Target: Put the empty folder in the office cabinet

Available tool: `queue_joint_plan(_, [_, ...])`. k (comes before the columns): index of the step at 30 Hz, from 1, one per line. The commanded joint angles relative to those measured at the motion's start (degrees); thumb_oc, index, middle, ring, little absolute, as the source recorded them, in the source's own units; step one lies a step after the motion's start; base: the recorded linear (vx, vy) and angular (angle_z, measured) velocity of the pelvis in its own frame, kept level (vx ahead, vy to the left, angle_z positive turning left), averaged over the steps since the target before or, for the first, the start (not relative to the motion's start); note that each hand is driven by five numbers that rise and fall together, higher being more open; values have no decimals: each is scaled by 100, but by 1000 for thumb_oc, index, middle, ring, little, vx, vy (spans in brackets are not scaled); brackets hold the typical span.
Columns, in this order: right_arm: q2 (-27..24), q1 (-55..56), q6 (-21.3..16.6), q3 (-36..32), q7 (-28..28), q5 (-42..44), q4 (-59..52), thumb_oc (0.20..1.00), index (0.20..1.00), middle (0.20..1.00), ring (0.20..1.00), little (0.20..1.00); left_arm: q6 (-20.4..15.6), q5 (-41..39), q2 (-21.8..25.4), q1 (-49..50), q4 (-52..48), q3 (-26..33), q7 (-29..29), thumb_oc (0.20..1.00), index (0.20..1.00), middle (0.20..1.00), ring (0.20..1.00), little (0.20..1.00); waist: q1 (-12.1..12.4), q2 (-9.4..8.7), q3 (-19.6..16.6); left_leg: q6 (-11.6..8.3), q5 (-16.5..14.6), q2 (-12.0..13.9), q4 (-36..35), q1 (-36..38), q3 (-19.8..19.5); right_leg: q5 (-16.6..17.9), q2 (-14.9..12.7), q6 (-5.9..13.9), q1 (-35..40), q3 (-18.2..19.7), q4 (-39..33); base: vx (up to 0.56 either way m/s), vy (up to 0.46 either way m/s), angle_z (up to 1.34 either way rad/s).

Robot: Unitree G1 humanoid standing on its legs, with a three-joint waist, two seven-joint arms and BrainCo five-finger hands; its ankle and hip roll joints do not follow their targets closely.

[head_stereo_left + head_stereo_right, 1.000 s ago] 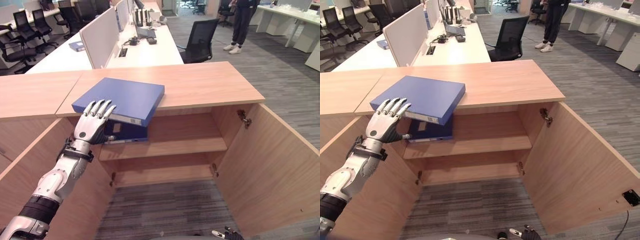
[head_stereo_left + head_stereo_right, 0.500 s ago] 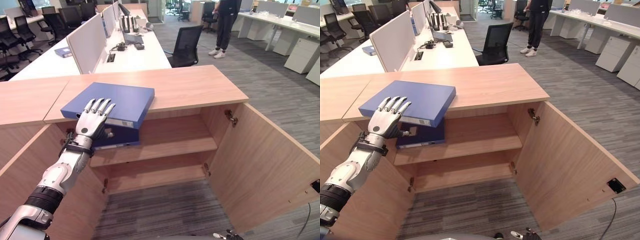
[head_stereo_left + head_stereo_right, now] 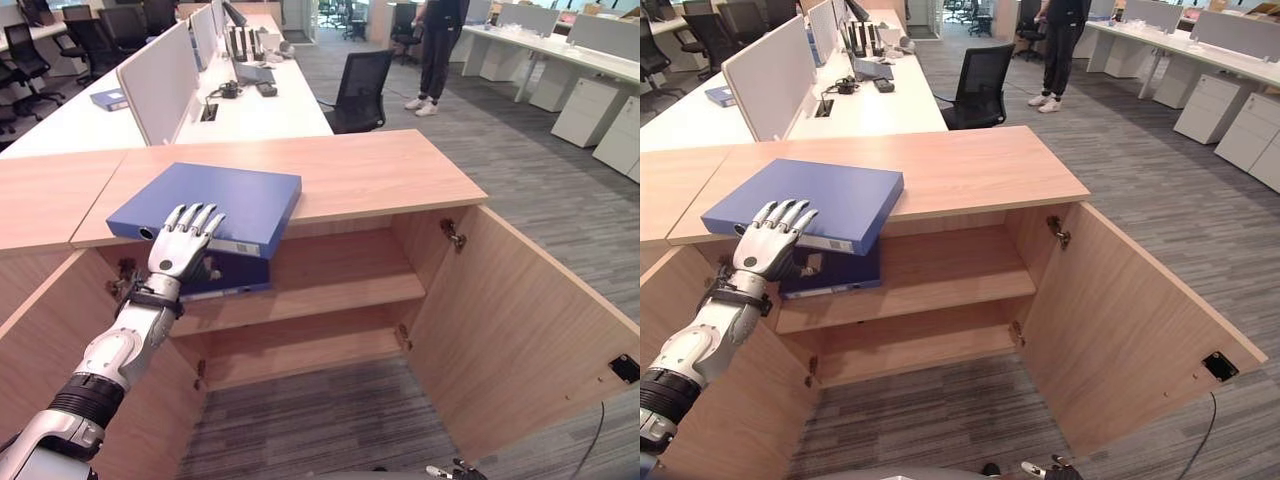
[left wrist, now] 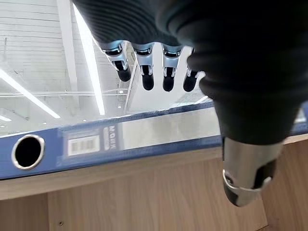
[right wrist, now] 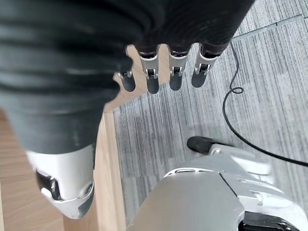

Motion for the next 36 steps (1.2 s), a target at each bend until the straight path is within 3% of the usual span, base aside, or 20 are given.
queue_joint_plan(1, [-178,-350,-142,13,-90,-201,29,1000,1000,1000,1000,1000,95,-117,130,-1149,369,-22,168,1000,1000,1000,1000,1000,-76,90,243,-225,-326,162,71,-47,-225,-885,-195,544,647,35,120,0,0,0])
queue_joint_plan(36, [-346,-306,-84,13,-99,-302,119,1000,1000,1000,1000,1000,251,-246,276,-1855,1129,-463,197,1000,1000,1000,1000,1000,-290,61,299,-185,-354,128,71,-6,-10,-805,-224,599,545,192,136,-2,6,-2])
